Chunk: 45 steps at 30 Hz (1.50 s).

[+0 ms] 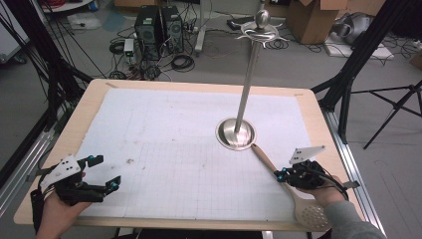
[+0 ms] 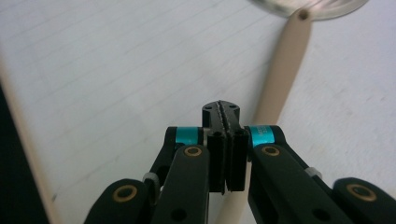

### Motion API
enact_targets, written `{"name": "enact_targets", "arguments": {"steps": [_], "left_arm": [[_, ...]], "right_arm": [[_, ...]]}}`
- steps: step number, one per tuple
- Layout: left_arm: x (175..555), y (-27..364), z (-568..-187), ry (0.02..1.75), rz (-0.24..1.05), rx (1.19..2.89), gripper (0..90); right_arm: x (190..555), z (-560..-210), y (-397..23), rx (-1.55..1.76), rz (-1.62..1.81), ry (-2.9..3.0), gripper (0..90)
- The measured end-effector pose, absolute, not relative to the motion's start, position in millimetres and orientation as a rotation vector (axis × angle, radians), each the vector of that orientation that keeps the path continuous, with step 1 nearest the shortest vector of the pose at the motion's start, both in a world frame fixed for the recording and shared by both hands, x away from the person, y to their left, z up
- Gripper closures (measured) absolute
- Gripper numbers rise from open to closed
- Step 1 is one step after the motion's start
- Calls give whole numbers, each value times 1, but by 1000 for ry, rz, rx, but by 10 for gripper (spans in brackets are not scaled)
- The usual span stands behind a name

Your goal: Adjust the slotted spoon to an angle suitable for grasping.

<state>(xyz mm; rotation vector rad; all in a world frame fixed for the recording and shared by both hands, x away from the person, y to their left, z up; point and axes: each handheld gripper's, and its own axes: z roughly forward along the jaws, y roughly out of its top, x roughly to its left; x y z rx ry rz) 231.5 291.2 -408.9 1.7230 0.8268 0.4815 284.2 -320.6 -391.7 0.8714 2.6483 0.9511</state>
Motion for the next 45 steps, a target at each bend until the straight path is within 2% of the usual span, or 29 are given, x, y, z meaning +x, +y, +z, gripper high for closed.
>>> {"name": "enact_targets", "arguments": {"steps": [10, 24, 45], "left_arm": [[232, 292, -410, 829, 479, 1721, 24], [232, 291, -410, 829, 479, 1723, 24], [232, 289, -410, 825, 477, 1730, 23]], "right_arm": [[302, -405, -327, 962, 866, 2605, 899], [307, -414, -329, 980, 823, 2600, 899], [306, -414, -322, 828, 831, 2676, 900]]}}
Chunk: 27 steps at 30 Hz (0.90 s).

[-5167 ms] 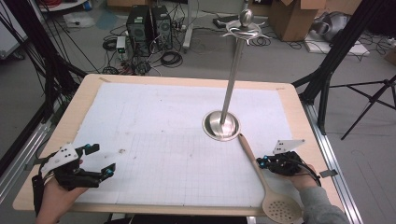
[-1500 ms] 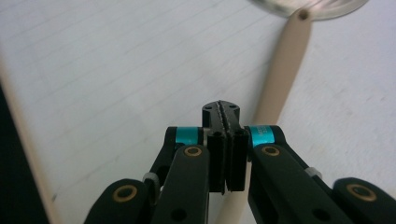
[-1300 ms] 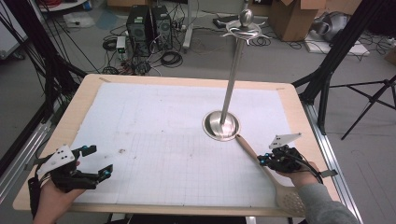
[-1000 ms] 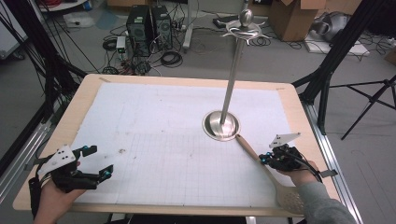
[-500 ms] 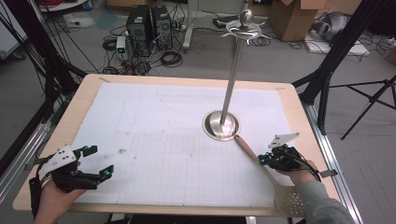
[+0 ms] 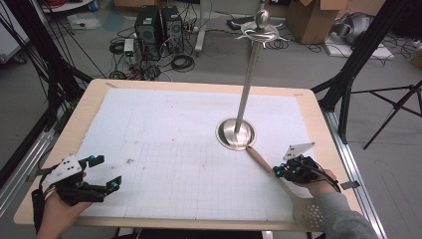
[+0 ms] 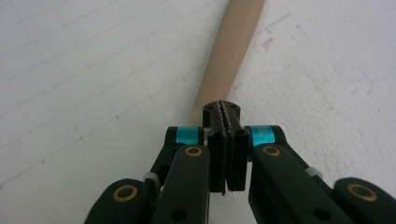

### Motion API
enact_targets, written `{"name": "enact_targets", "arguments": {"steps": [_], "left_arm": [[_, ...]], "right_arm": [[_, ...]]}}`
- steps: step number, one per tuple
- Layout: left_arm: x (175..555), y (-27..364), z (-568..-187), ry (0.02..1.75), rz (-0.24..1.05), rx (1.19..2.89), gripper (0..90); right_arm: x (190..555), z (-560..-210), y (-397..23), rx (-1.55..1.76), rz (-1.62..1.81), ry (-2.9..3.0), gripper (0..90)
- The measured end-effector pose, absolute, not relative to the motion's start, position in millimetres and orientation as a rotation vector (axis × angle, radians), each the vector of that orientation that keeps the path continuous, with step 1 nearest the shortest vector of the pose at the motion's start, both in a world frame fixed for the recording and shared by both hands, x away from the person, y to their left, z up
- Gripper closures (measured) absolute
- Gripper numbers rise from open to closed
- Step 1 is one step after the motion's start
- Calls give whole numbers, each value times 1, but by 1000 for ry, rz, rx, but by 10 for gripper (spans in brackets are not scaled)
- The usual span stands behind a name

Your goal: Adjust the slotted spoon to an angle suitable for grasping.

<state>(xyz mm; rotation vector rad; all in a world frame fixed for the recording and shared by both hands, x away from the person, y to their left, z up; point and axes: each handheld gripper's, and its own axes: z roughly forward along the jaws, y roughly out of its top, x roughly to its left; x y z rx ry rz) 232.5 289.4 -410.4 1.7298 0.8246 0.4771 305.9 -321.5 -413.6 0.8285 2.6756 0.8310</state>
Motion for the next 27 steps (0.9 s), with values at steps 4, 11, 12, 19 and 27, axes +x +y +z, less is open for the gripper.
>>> {"name": "enact_targets", "arguments": {"steps": [4, 11, 12, 19, 27], "left_arm": [[233, 289, -411, 826, 479, 1733, 24], [233, 290, -411, 828, 477, 1732, 24], [233, 290, -411, 826, 478, 1732, 24], [233, 289, -411, 825, 479, 1735, 24], [232, 290, -410, 828, 478, 1731, 24]], "right_arm": [[305, -413, -315, 766, 843, 2712, 900], [303, -412, -306, 686, 865, 2761, 899], [303, -411, -305, 672, 862, 2768, 899], [301, -410, -298, 575, 866, 2805, 899], [301, -408, -294, 496, 862, 2836, 899]]}}
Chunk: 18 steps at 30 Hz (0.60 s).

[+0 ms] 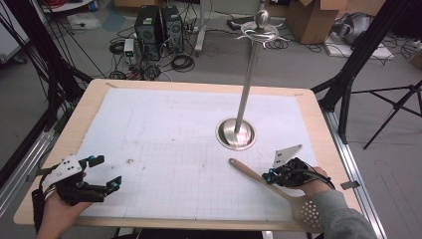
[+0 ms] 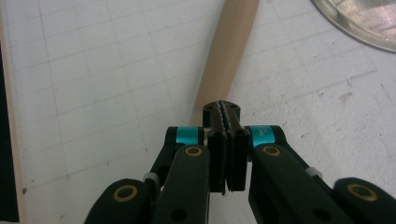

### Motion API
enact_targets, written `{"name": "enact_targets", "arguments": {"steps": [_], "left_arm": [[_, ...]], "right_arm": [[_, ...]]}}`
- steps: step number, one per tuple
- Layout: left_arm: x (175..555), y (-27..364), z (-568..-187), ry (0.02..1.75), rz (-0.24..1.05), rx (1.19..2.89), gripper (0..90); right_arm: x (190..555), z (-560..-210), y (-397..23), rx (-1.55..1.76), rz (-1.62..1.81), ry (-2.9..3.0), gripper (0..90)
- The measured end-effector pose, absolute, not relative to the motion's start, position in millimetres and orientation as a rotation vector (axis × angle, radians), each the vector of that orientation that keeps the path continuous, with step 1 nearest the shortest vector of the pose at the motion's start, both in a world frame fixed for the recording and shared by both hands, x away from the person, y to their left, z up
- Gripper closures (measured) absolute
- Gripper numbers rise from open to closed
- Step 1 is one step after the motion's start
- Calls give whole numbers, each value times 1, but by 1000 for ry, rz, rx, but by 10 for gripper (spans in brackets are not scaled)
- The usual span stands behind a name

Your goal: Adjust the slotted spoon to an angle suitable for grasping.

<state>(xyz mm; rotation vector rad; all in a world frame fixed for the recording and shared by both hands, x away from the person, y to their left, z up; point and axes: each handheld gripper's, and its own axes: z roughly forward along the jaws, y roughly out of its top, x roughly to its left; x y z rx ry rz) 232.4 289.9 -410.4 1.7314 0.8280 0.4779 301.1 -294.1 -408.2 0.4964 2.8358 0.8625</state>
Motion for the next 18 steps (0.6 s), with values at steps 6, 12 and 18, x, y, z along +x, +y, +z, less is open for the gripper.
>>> {"name": "enact_targets", "arguments": {"steps": [6, 12, 18], "left_arm": [[232, 290, -410, 825, 480, 1731, 24], [232, 289, -410, 825, 479, 1731, 24], [233, 289, -411, 827, 476, 1735, 24]], "right_arm": [[301, -408, -292, 480, 851, 2849, 899], [302, -410, -291, 486, 824, 2854, 899], [303, -409, -293, 500, 822, 2852, 897]]}}
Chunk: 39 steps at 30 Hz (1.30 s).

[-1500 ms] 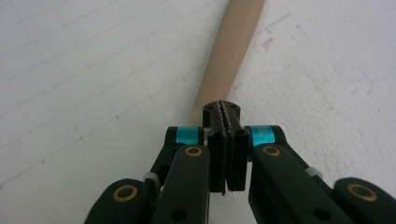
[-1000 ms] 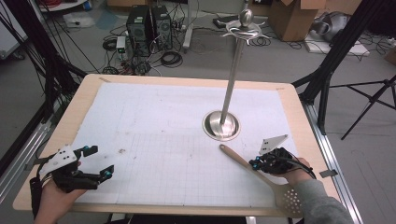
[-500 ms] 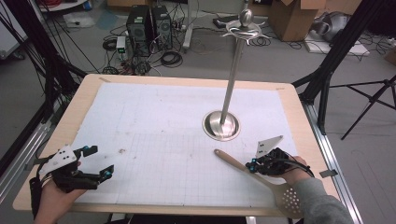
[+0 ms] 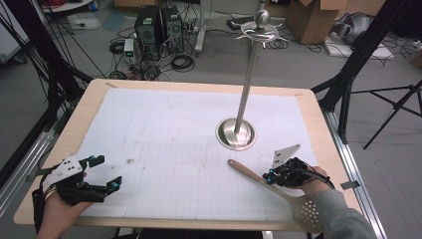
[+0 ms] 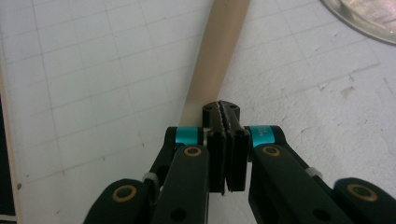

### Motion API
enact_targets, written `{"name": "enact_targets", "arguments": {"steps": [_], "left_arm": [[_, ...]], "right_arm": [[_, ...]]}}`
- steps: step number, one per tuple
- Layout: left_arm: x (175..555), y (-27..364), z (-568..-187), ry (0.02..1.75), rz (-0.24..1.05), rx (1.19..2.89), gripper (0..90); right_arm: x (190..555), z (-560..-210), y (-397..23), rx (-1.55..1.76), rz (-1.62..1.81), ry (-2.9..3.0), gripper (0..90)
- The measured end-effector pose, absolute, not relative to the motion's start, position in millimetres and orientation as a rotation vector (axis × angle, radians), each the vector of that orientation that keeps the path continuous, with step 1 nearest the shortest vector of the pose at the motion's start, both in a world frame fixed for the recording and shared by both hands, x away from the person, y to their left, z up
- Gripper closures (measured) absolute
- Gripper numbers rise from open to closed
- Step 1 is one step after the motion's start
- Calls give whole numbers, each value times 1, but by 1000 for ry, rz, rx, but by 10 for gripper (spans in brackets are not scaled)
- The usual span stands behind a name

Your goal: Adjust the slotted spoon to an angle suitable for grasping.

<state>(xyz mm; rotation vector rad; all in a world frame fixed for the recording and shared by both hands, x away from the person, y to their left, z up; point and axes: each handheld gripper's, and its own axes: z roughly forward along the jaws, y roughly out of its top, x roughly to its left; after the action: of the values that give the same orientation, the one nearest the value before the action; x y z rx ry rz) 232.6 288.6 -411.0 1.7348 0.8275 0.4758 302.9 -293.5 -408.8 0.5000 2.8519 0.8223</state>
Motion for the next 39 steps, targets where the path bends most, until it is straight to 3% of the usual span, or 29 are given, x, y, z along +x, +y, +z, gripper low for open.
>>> {"name": "enact_targets", "arguments": {"steps": [35, 39], "left_arm": [[235, 289, -412, 830, 472, 1735, 24], [236, 289, -412, 830, 472, 1735, 24]], "right_arm": [[270, -372, -314, 535, 1003, 2696, 897], [262, -374, -319, 572, 1041, 2674, 773]]}}
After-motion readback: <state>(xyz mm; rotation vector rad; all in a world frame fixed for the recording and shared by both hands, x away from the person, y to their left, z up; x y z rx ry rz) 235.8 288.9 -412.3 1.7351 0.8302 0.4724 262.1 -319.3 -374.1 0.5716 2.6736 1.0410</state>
